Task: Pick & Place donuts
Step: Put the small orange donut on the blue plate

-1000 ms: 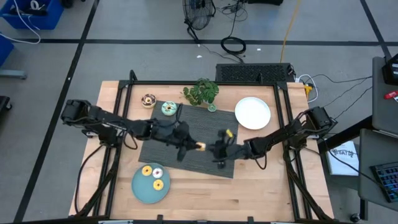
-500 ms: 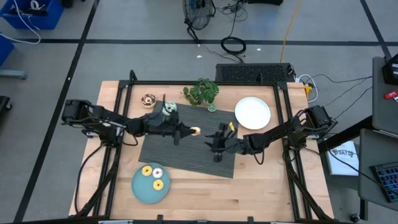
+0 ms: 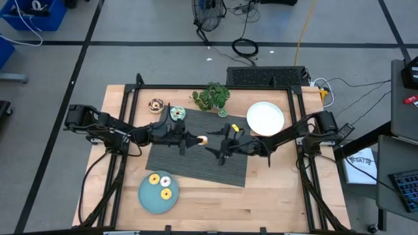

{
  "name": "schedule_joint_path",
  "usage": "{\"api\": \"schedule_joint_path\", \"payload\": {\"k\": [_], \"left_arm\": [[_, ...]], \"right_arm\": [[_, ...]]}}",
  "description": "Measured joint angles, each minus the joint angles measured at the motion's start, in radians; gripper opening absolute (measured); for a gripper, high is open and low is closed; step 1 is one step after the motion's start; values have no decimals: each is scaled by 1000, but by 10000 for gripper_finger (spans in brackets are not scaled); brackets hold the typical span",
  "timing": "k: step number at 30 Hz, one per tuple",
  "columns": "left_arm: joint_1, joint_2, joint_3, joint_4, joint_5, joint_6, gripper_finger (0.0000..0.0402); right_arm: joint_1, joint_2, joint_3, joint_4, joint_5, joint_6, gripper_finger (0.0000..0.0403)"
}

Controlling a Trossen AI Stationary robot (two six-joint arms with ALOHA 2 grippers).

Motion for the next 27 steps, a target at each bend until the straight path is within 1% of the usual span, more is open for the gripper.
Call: {"api": "schedule_joint_path", "payload": {"k": [2, 5, 9, 17, 20, 27], "left_arm": [[4, 0, 0, 0, -1, 1, 13], [8, 0, 0, 0, -1, 1, 13], [7, 0, 0, 0, -1, 1, 13], [8, 0, 0, 13, -1, -12, 18], [8, 0, 0, 34, 2, -15, 13], [7, 0, 1, 52, 10, -21, 18]], "right_arm": [[-9, 28, 2, 55, -31, -4, 293], [-10, 56, 2, 105, -31, -12, 289], [-9, 60, 2, 142, -30, -45, 282], [-10, 60, 2, 163, -29, -94, 261], [-10, 60, 2, 159, -29, -103, 253], [-10, 60, 2, 168, -28, -117, 245]]}}
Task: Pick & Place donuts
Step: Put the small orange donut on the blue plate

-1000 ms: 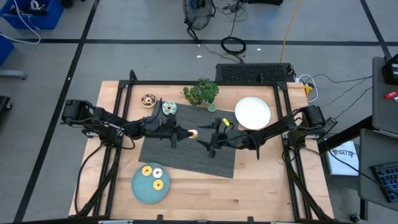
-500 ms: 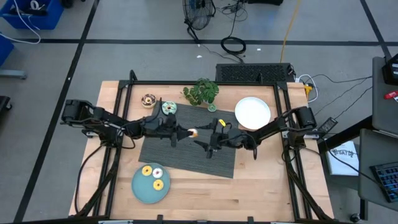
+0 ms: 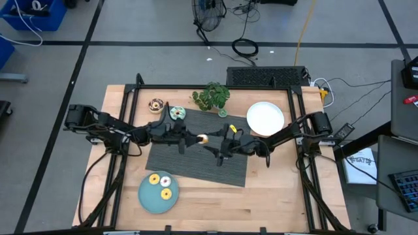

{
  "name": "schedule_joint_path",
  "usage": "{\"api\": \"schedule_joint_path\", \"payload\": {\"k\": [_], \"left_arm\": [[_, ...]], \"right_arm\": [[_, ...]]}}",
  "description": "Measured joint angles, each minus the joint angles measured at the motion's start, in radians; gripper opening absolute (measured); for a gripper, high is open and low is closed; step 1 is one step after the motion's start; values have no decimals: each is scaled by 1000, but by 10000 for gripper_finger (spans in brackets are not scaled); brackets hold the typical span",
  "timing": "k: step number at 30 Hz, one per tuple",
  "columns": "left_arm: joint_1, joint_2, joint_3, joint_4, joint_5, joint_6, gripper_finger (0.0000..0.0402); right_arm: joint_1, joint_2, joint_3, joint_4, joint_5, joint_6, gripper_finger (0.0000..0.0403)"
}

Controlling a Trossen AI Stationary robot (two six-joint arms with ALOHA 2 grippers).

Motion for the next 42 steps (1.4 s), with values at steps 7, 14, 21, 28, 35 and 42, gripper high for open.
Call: {"api": "schedule_joint_path", "payload": {"k": [7, 14, 21, 28, 35, 42], "left_arm": [[-1, 0, 0, -3, 0, 3, 12], [-3, 0, 1, -2, 0, 2, 26], [-16, 0, 1, 33, 21, 30, 15], [-17, -22, 0, 57, 80, 59, 61], [-17, -91, 0, 58, 133, 178, 103], [-17, -141, 3, 53, 195, 261, 107]], "right_arm": [[-3, 0, 7, 29, 0, -26, 231], [-20, 0, 20, 10, -5, -26, 200], [-17, -1, 21, 13, -16, -40, 128], [14, -3, 22, 18, -23, -21, 55], [60, -3, 23, -6, -24, 60, 32], [96, -2, 21, -51, -25, 147, 34]]}}
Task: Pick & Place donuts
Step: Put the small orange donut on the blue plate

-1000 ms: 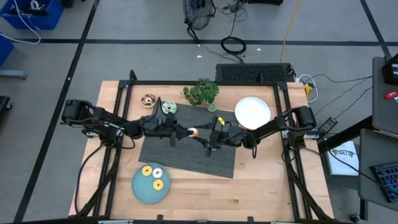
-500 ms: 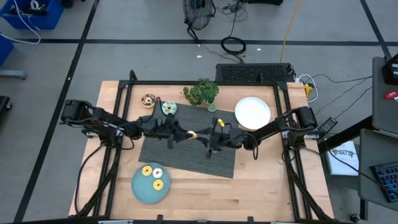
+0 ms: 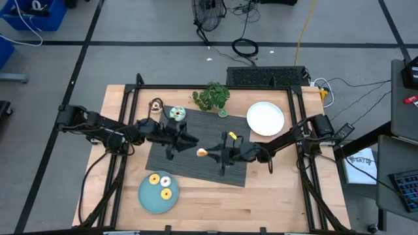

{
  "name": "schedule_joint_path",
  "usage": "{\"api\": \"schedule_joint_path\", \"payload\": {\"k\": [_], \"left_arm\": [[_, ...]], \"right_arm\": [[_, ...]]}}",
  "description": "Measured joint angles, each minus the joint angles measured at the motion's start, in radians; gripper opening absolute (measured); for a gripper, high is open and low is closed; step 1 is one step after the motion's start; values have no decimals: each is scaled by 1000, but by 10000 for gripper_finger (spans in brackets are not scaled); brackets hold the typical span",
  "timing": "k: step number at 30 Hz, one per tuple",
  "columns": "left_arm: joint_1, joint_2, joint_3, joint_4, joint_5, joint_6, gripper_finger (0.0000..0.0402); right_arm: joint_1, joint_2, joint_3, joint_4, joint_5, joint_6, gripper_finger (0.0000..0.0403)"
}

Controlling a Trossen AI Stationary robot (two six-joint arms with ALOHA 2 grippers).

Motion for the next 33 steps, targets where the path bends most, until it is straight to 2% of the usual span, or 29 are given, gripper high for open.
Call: {"api": "schedule_joint_path", "payload": {"k": [3, 7, 10, 13, 16, 21, 24, 27, 33], "left_arm": [[-1, -3, 0, -31, 49, 62, 108], [-37, -1, 0, -198, 56, 290, 108], [-86, 0, 0, -341, -33, 468, 108], [-137, 1, 0, -410, -170, 571, 108], [-183, 0, 0, -422, -270, 642, 108], [-263, 0, 0, -384, -360, 837, 108], [-294, 18, 0, -328, -408, 872, 109], [-296, 35, 4, -318, -457, 845, 121], [-278, 106, 58, -318, -478, 805, 184]], "right_arm": [[15, 5, -3, -17, -2, 102, 33], [32, -37, -1, -61, -3, 266, 31], [43, -76, -2, -130, -3, 374, 34], [56, -105, -2, -166, -3, 430, 36], [59, -103, -1, -183, -7, 446, 36], [46, -103, -1, -235, -4, 472, 33], [38, -103, -1, -239, -3, 485, 34], [36, -104, -1, -239, -3, 490, 35], [36, -104, -1, -240, -5, 487, 35]]}}
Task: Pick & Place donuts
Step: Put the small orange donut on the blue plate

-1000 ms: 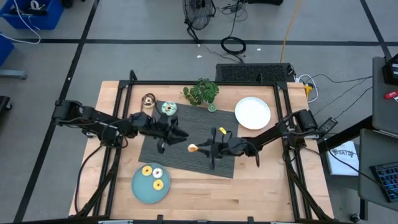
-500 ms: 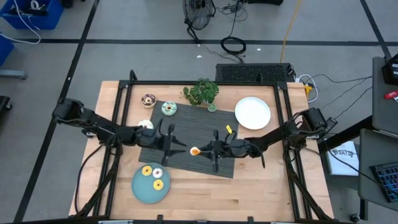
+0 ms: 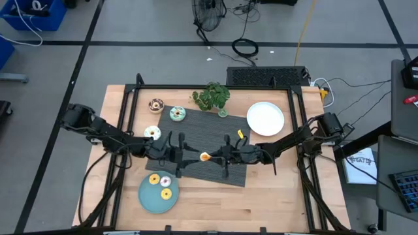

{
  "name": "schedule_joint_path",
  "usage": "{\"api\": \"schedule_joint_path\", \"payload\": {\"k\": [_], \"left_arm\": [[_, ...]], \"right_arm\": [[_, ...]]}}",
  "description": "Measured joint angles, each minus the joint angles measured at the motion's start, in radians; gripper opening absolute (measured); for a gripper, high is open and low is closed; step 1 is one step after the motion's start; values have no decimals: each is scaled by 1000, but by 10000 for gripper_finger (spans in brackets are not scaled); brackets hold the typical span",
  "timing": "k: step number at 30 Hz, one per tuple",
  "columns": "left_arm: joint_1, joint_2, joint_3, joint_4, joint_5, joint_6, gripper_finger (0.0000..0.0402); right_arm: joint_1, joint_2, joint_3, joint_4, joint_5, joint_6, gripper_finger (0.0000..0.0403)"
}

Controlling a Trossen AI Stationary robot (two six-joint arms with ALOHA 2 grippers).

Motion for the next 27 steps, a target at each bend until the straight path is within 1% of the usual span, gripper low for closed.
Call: {"api": "schedule_joint_path", "payload": {"k": [3, 6, 13, 17, 19, 21, 25, 27], "left_arm": [[3, 34, 31, -6, 21, 9, 210], [3, 49, 57, -10, 21, 23, 223], [5, 52, 65, -12, 21, 34, 227], [25, 52, 65, -15, 21, -8, 226], [38, 52, 65, -15, 26, -29, 215], [50, 52, 65, -16, 40, -43, 195], [67, 52, 65, -15, 106, -46, 136], [69, 52, 65, -15, 119, -46, 100]], "right_arm": [[0, 0, 0, -7, 0, -1, 35], [0, 0, 0, -15, 0, -4, 35], [0, 0, 0, -22, 1, -4, 36], [0, 0, 0, -22, 1, -4, 36], [0, 0, 0, -22, 3, -4, 36], [-2, 0, 0, -21, 5, -4, 36], [-1, 0, 0, -20, 4, -19, 36], [0, 0, 0, -20, 3, -27, 36]]}}
